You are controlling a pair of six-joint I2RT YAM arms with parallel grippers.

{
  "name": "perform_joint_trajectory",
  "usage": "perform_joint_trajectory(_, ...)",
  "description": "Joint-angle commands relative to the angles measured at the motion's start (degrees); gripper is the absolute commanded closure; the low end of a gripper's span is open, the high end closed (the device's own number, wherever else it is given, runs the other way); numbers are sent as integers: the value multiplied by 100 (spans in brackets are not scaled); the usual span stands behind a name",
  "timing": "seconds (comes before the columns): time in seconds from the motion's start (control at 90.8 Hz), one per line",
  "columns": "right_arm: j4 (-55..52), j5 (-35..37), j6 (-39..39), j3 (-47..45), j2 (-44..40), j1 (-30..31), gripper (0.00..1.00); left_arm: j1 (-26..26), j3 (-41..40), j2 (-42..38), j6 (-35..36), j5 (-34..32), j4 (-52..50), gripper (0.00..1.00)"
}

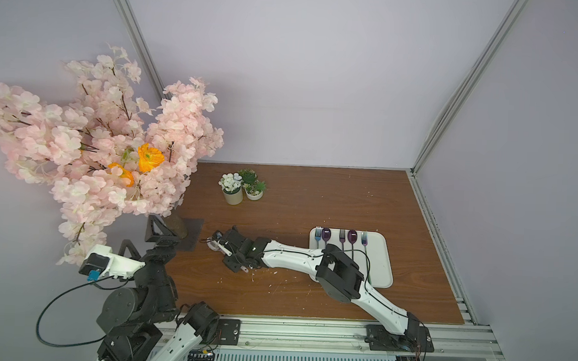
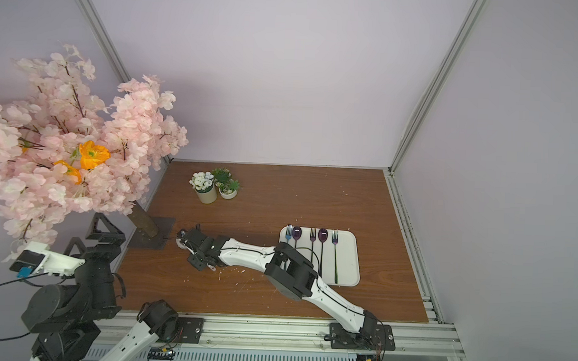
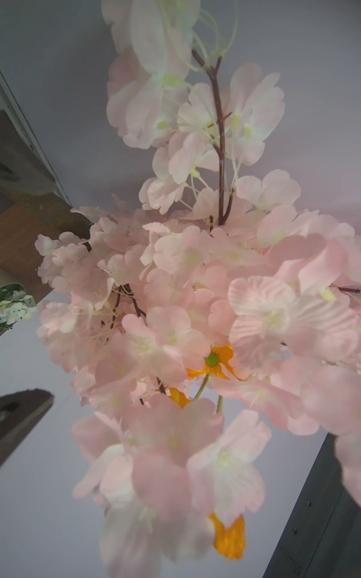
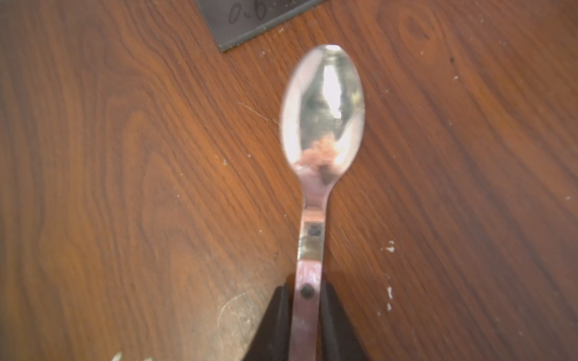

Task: Set the spoon and fork side by side
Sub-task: Pick up the spoon from the center of the board.

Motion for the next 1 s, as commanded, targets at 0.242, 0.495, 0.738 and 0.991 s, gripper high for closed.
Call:
perform_joint_trajectory(0.242,-631,226,314,-305,-725,-234,90,54,-182,46,-79,226,203,0)
perform_joint_trajectory(0.495,-180,6,713,-1845,-2170,-549,90,51,-387,318,-161,536,501,0)
perform_joint_trajectory(0.738,329,84,1255,-4103,-4075,-1159,90,57,-723,489,-373,795,726,0)
perform_joint_trajectory(0.991,-352,790,1838,-6437,-6585,-2404,90,58,-955,605,-525,879,822,0)
